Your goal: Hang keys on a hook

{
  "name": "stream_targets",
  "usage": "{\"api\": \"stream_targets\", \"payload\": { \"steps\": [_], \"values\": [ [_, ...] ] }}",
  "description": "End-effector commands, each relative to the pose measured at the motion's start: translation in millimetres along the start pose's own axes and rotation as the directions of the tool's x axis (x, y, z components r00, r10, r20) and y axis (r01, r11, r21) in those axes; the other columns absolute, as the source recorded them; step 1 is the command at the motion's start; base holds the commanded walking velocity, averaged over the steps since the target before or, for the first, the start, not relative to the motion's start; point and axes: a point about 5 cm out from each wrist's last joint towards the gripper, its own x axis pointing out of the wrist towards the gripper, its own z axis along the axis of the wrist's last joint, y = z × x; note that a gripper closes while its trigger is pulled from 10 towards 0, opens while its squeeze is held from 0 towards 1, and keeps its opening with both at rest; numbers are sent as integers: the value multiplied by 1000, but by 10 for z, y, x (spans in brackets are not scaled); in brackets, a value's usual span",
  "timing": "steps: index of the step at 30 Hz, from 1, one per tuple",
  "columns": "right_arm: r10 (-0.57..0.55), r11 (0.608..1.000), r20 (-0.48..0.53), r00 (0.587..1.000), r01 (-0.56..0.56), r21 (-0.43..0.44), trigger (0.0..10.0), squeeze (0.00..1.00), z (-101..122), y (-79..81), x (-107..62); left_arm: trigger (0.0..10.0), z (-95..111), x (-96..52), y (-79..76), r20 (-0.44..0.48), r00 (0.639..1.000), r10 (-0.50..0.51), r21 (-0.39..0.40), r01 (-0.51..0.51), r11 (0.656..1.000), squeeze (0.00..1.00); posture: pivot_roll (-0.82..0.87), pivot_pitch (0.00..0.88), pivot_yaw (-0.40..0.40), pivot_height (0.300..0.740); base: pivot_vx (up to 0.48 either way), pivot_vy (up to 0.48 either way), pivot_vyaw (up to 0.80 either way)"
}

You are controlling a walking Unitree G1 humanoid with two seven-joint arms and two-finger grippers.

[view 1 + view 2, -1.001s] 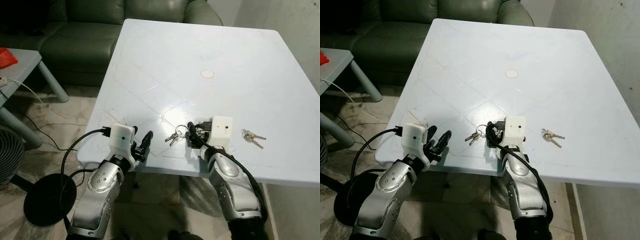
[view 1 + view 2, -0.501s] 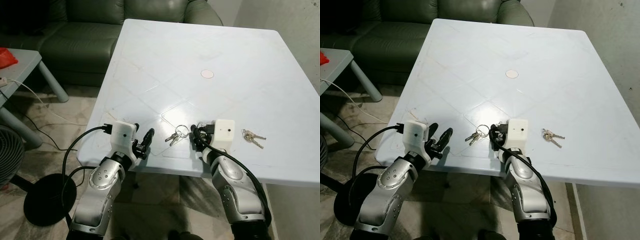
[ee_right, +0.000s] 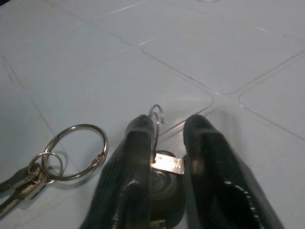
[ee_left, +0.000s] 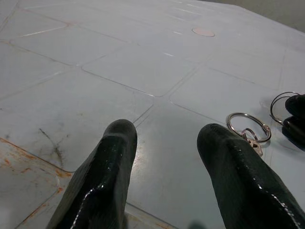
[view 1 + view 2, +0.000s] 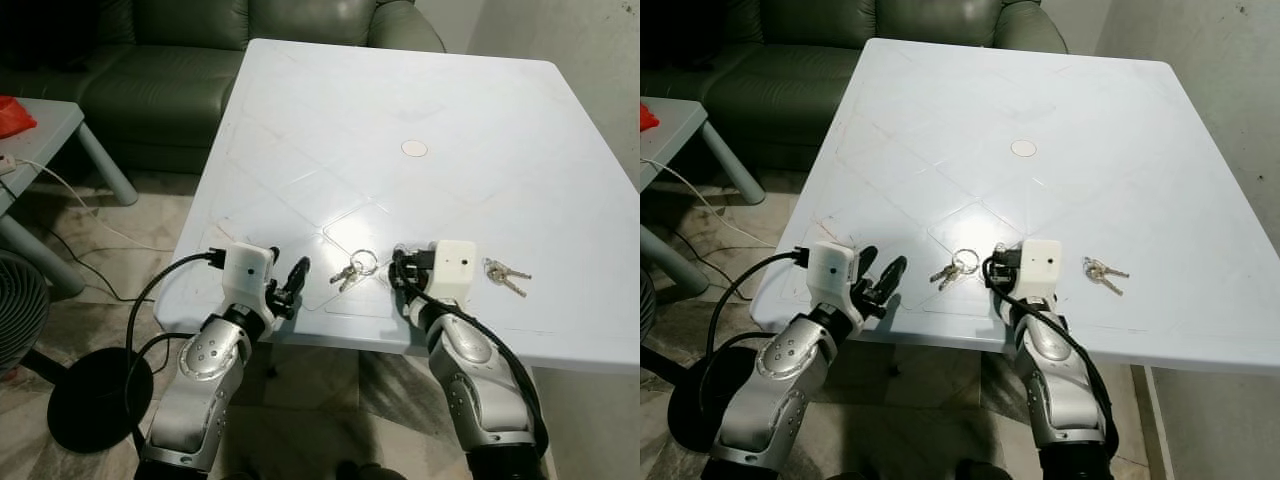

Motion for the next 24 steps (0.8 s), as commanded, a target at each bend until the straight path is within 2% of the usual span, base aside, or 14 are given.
{"api": "stream_targets", "payload": {
  "steps": [1, 4, 16, 24],
  "values": [
    [-4, 1000, 18, 1000, 4, 3, 0, 0, 26, -16, -22, 10000, -8, 10, -7, -3, 1000, -1, 5, 1, 1000, 0, -42, 144, -19, 740, 0, 0, 0],
    [3, 1000, 15, 1000, -4, 27, 0, 0, 20, -17, -26, 10000, -6, 11, -2, -2, 1000, 3, 6, -3, 1000, 0, -41, 147, -21, 740, 0, 0, 0],
    [40, 999, 12, 999, -40, 12, 0, 0, 14, 3, -53, 10000, 7, 18, 25, 6, 1000, 20, 5, -20, 1000, 0, -41, 151, -26, 740, 0, 0, 0],
    [17, 1000, 29, 999, -18, 26, 0, 0, 39, -21, -30, 10000, 14, 48, 41, 14, 1000, 26, 6, -27, 1000, 0, -43, 130, -30, 740, 0, 0, 0]
  ]
}}
